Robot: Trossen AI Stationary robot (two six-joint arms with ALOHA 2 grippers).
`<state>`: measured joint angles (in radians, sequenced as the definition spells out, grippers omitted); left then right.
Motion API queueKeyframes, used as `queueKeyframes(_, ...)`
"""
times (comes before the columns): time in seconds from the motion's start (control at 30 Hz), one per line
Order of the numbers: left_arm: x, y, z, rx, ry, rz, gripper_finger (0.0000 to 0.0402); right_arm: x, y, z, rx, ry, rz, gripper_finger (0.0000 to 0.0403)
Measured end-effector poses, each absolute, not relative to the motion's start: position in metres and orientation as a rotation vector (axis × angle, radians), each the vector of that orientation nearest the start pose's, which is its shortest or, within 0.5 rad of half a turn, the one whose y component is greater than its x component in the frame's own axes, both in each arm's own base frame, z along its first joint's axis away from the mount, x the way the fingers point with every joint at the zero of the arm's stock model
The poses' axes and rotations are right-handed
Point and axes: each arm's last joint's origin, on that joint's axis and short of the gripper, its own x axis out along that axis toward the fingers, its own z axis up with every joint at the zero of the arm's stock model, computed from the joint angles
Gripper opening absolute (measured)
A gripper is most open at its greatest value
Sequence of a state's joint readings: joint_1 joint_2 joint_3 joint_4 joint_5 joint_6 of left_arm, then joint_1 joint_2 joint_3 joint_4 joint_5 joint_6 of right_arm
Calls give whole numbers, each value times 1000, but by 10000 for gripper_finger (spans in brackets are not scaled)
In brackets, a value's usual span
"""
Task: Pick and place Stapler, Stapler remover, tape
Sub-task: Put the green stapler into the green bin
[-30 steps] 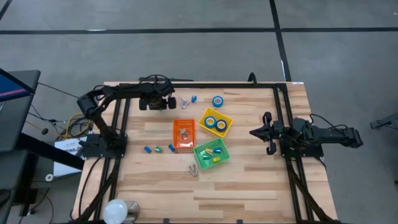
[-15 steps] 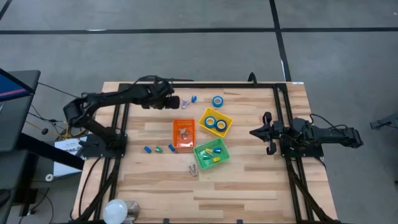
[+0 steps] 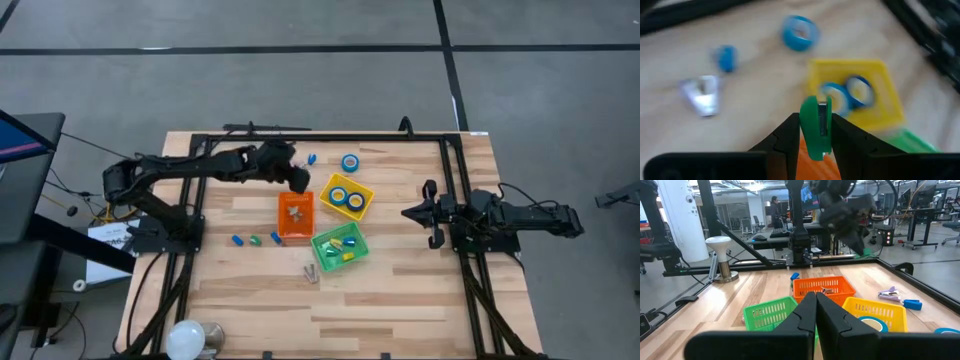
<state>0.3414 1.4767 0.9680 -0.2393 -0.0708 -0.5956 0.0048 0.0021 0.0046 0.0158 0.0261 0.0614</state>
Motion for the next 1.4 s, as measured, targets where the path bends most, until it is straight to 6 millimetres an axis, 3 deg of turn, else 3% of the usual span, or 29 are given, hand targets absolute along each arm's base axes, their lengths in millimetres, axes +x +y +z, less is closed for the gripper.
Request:
queueKeyframes(0.3,307,53,236,-531,668,281,92,98,0,166,62,-19,-21,1)
queueKeyframes(0.5,317,18,243,-494,607,137,92,98,0,166,62,-19,-21,1)
queueKeyframes(0.77,326,-20,244,-430,539,97,92,98,0,166,62,-19,-21,1)
queueKeyframes(1.2,354,-39,185,-406,631,97,92,98,0,166,62,-19,-21,1)
queueKeyframes(1.4,357,-39,174,-399,659,100,98,98,0,166,62,-19,-21,1)
